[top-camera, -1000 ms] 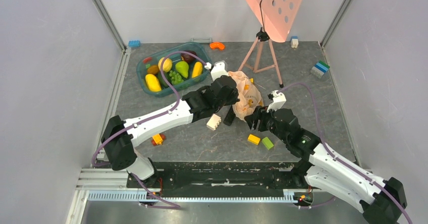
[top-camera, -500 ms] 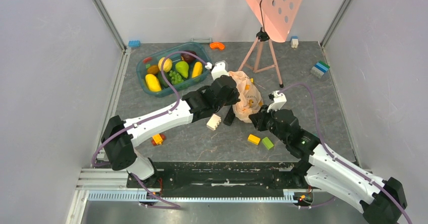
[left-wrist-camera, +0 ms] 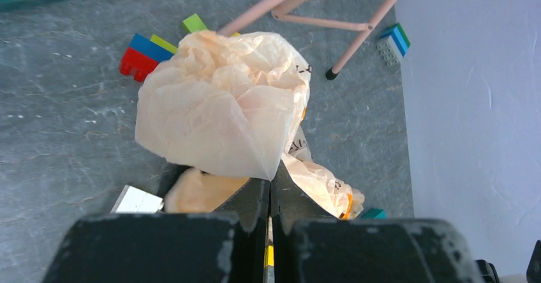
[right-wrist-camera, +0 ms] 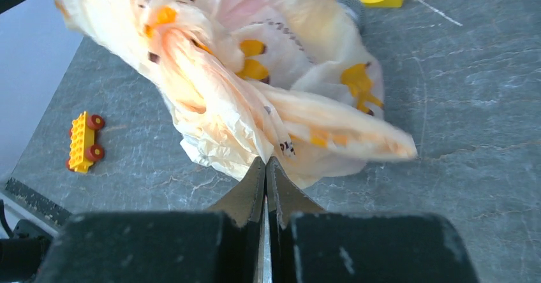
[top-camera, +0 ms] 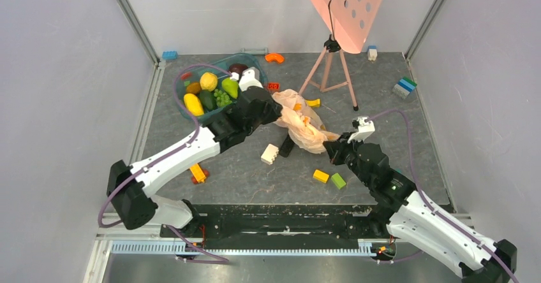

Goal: Take the fake fruits out of the plastic bag

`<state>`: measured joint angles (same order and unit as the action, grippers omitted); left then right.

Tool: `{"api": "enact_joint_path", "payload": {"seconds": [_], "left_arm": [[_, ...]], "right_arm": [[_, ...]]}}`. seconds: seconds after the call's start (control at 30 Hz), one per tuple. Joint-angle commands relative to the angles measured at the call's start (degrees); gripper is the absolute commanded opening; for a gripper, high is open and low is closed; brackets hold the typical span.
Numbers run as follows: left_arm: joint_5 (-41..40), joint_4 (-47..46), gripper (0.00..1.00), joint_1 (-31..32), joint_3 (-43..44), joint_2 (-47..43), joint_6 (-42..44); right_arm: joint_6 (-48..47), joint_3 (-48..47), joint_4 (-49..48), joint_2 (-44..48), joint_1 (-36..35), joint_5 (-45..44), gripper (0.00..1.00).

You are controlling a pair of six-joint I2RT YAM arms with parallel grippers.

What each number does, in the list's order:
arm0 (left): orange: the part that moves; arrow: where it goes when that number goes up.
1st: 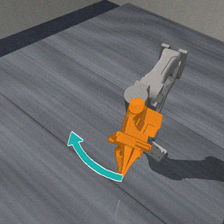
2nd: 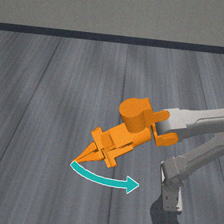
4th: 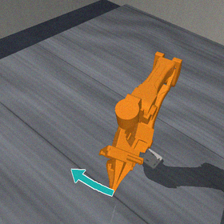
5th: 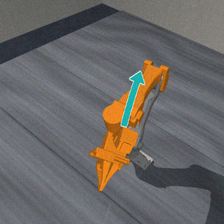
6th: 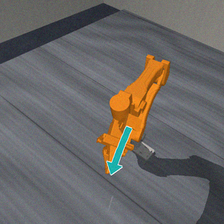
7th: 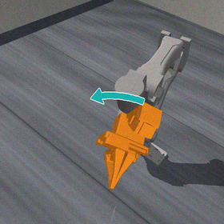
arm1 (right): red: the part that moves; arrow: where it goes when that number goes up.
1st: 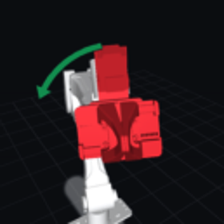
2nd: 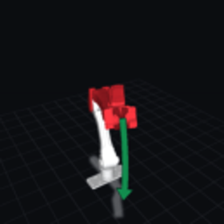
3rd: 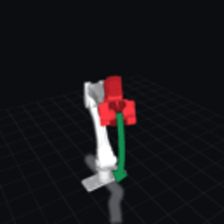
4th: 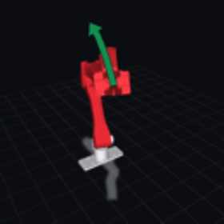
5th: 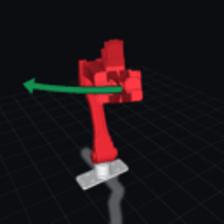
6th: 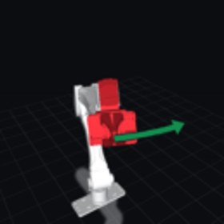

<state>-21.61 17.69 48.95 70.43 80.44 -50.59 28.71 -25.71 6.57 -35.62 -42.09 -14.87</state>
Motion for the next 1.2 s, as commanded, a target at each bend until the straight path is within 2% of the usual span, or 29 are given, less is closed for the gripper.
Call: {"api": "enact_joint_path", "payload": {"seconds": [0.0, 0.53, 1.03, 1.17], "left_arm": [[-1.7, -0.6, 0.02, -3.2, -2.1, -6.3, 0.7], [-2.8, 4.6, 0.02, -5.4, -8.6, -16.8, 3.2], [-5.7, 11.1, 0.02, -5.6, -17.5, -26.6, 2.8], [-7.0, 13.1, 0.15, -5.7, -20.7, -29.9, 1.9]], "right_arm": [[0.3, -1.5, 3.7, 2.8, -0.2, -7.2, 0.00], [1.7, -2.5, 5.9, 7.3, -0.1, -16.2, 0.00], [-1.6, -3.6, 5.8, 6.8, -0.2, -21.1, 0.00], [-1.9, -2.9, 5.8, 7.3, -0.2, -21.6, 0.00]]}}
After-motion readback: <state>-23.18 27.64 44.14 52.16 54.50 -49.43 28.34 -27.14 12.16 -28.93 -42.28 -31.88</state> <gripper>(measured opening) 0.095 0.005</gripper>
